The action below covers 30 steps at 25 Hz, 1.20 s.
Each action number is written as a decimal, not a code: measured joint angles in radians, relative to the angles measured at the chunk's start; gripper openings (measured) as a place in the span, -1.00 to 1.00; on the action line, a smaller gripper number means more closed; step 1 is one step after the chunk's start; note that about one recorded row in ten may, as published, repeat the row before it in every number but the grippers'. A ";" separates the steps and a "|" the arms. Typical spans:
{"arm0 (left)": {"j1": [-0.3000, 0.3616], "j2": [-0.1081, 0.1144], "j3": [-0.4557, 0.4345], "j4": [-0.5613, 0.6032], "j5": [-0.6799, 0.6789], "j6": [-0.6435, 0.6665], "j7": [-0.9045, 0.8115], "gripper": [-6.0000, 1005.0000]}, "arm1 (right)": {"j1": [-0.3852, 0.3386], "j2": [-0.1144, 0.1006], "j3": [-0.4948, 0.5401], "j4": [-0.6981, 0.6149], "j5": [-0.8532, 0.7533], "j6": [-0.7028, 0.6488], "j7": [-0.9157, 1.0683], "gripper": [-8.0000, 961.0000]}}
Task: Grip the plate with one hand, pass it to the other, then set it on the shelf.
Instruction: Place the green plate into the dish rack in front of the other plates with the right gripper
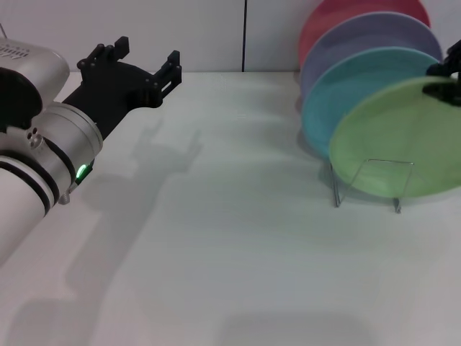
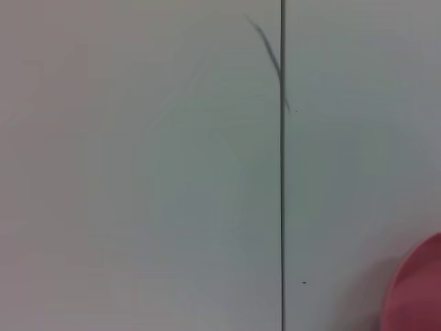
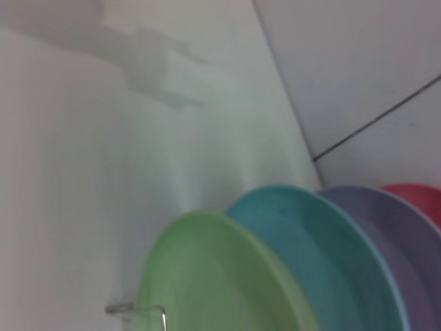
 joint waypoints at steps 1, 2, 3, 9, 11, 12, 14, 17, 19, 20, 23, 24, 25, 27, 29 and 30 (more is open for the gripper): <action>-0.003 0.000 0.000 0.002 0.000 0.000 0.000 0.55 | 0.000 0.000 0.000 0.000 0.000 0.000 0.000 -0.53; -0.007 0.000 0.000 0.005 0.000 -0.001 0.000 0.55 | -0.001 0.001 -0.006 -0.005 0.000 0.002 0.008 -0.52; -0.013 0.001 0.000 0.010 0.000 -0.001 0.000 0.55 | 0.000 0.001 -0.008 -0.018 0.004 0.006 0.024 -0.51; -0.024 0.001 0.000 0.026 0.000 -0.002 0.000 0.55 | 0.007 0.000 -0.007 -0.032 0.017 0.013 0.042 -0.24; -0.029 0.002 -0.001 0.031 0.000 -0.002 0.000 0.55 | 0.007 0.000 -0.006 -0.038 0.035 0.014 0.047 -0.09; -0.030 0.002 -0.001 0.033 0.000 -0.002 0.000 0.55 | 0.007 0.000 -0.004 -0.042 0.043 0.014 0.052 -0.01; -0.032 0.002 -0.001 0.035 0.000 -0.002 0.000 0.55 | 0.009 -0.001 -0.003 -0.048 0.045 0.008 0.059 0.15; -0.034 0.002 -0.004 0.035 0.000 -0.002 0.000 0.55 | 0.009 -0.001 -0.004 -0.054 0.043 -0.002 0.064 0.38; -0.035 0.002 -0.005 0.035 0.000 -0.002 0.000 0.55 | 0.009 -0.001 -0.002 -0.058 0.041 -0.009 0.069 0.48; -0.036 0.002 -0.006 0.035 0.000 -0.002 0.000 0.55 | 0.009 -0.001 -0.002 -0.058 0.037 -0.011 0.070 0.50; -0.038 0.003 -0.007 0.034 0.000 -0.001 0.000 0.55 | 0.008 -0.001 -0.001 -0.059 0.011 -0.016 0.073 0.55; -0.038 0.003 -0.007 0.034 0.000 -0.001 0.000 0.55 | 0.007 -0.001 -0.003 -0.060 -0.002 -0.017 0.076 0.57; -0.039 0.003 -0.007 0.034 0.000 -0.001 0.000 0.55 | 0.007 -0.001 -0.007 -0.059 -0.018 -0.018 0.081 0.59; -0.039 0.003 -0.008 0.034 0.000 -0.001 0.000 0.55 | 0.008 0.000 -0.013 -0.049 -0.046 -0.019 0.091 0.59; -0.039 0.003 -0.008 0.035 0.000 -0.001 0.000 0.55 | 0.004 0.001 -0.018 -0.039 -0.047 -0.015 0.095 0.59; -0.039 0.003 -0.008 0.037 0.000 -0.001 0.000 0.55 | 0.000 0.002 -0.021 -0.037 -0.043 -0.013 0.096 0.59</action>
